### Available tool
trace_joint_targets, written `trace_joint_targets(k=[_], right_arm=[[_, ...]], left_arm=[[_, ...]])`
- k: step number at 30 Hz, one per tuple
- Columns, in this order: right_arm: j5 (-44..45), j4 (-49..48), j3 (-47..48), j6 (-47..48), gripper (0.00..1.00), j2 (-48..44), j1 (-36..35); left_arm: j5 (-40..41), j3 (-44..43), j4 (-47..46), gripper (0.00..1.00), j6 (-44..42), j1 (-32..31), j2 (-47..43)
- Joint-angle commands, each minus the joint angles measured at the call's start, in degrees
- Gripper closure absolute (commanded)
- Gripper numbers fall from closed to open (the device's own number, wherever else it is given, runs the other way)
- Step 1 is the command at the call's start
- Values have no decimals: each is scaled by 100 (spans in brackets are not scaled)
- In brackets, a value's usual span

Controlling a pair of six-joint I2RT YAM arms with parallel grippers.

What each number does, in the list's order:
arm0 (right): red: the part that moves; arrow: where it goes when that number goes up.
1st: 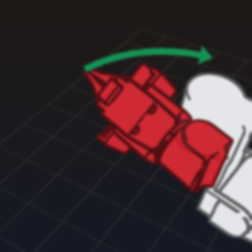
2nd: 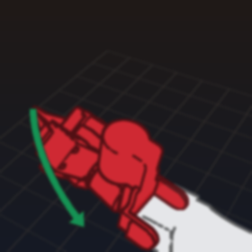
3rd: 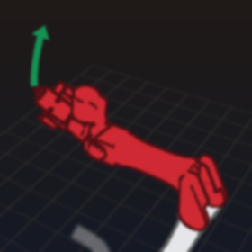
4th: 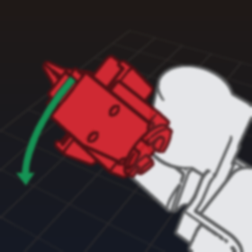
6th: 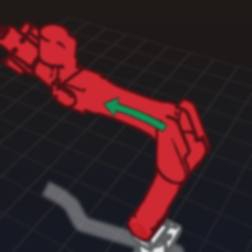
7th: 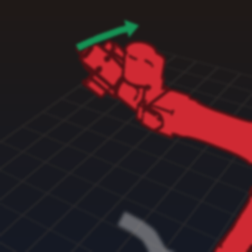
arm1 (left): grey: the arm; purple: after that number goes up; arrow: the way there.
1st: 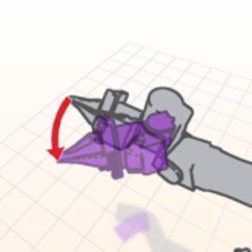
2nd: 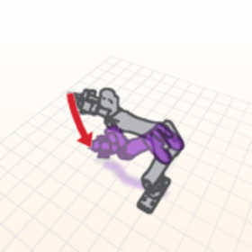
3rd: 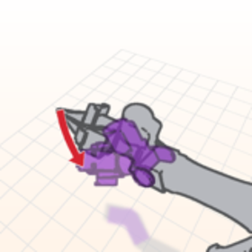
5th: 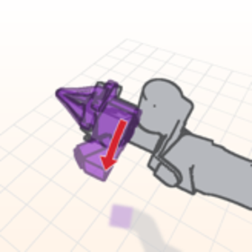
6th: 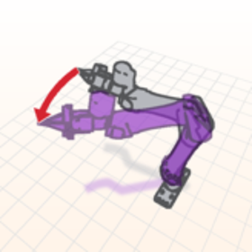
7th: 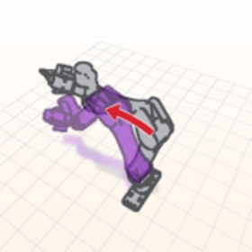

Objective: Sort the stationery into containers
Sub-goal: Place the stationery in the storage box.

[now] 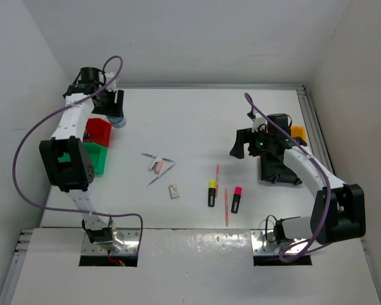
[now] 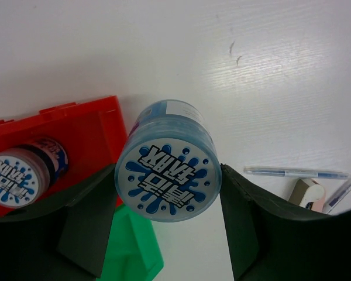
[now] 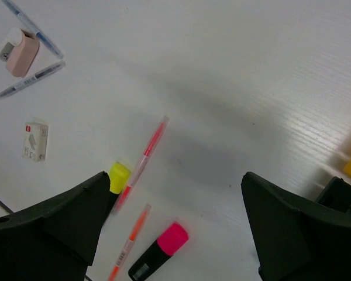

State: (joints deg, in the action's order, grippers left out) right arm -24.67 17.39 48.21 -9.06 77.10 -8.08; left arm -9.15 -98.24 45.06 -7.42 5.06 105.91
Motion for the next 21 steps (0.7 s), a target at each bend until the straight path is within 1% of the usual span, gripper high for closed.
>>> trace_joint_targets(k=[1, 5, 10, 14, 21], right_arm=[[-118, -7, 13, -35, 8, -134, -54], [-117, 10, 5, -26, 8, -125, -63], [-117, 10, -13, -34, 8, -64, -62], [-126, 19, 4, -34, 8, 6, -80], [-126, 72, 66, -17, 8, 95, -106]], left_arm=[[-622, -309, 187, 86, -128, 319, -159], [-764, -442, 267, 87, -189, 785, 9], [-834, -609, 267, 87, -339, 1181, 202], [-808, -740, 231, 87, -462, 1383, 369], [-641, -820, 144, 87, -585, 1489, 720]])
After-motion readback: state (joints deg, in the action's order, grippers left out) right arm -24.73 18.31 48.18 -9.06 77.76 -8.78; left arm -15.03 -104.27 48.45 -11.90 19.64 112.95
